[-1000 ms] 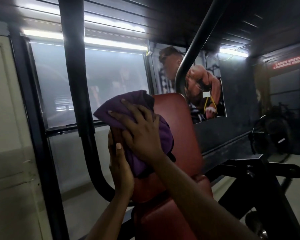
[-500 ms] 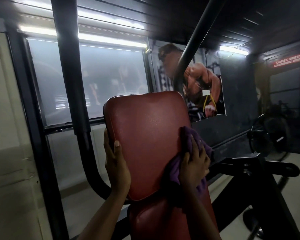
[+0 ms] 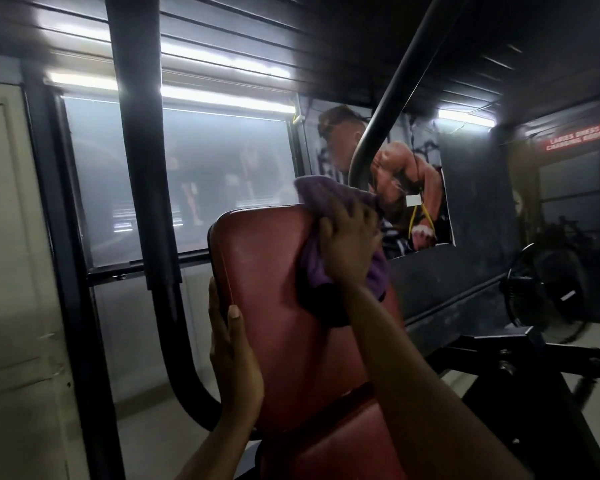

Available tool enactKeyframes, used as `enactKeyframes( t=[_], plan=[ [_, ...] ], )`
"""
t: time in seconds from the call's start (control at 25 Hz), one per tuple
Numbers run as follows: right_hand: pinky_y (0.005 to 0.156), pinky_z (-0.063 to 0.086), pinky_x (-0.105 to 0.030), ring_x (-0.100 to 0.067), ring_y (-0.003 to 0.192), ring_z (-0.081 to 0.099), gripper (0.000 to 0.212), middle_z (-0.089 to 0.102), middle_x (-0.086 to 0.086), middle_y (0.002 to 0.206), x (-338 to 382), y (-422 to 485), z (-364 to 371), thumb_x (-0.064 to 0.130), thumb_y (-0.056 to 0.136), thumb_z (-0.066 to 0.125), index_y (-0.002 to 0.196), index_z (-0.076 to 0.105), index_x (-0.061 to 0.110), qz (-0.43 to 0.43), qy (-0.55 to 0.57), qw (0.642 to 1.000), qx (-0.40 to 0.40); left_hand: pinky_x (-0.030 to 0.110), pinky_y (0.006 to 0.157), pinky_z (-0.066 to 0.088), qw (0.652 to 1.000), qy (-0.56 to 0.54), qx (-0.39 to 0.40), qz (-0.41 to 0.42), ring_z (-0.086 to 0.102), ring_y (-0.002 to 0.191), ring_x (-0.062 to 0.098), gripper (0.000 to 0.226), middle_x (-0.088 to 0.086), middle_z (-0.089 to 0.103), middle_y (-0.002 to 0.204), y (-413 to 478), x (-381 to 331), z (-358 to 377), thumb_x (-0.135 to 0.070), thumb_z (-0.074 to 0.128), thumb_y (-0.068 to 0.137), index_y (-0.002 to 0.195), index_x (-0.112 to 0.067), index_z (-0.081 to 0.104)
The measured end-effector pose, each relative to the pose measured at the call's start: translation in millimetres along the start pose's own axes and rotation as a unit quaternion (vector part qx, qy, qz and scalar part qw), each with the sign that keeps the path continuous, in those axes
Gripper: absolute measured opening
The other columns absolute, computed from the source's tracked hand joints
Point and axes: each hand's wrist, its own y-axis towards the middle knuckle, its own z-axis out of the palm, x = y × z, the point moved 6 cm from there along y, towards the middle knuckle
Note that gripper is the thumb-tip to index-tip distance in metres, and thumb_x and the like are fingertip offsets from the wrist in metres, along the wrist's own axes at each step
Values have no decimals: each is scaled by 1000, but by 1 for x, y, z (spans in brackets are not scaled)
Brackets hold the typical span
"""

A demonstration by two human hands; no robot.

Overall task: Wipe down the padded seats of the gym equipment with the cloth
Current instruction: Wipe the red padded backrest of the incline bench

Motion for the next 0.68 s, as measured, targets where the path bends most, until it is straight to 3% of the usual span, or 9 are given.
enactKeyframes(
  t=[0.08,0.16,0.28,0.52,0.68],
  plan=[
    [100,30,-54,-31,128,33,64,43,-5,141,-26,17,-2,40,74,23,131,50,27,32,-10,999,-2,0,85,33,1000,5,-6,9,37,108,-31,107,-39,32,130,1,-2,-1,-98,28,52,143,-43,23],
    [100,33,-52,-32,128,36,69,45,-7,140,-43,24,-1,42,72,19,133,48,26,45,-14,999,-4,16,96,36,1000,11,-7,3,40,120,-15,97,-35,29,136,1,0,-1,-98,27,52,138,-53,20],
    [92,43,-49,-35,115,50,69,56,-13,127,-73,15,-4,41,71,20,132,48,27,113,11,993,-18,29,99,36,1000,27,-9,-2,37,126,1,90,-27,25,143,-1,-1,-1,-98,26,51,132,-60,16],
    [84,44,-47,-41,103,56,61,61,-23,113,-136,-69,-13,44,71,27,121,52,19,312,42,949,-3,24,88,44,999,36,1,-9,49,116,4,86,-16,31,150,-1,-1,0,-98,27,52,130,-63,17],
    [89,40,-49,-43,108,52,58,58,-23,117,-140,-119,-25,44,77,36,129,49,22,403,28,913,-54,19,82,43,1000,22,3,-10,48,107,-10,87,-22,32,142,-3,-2,0,-97,28,54,132,-59,18]
  ],
)
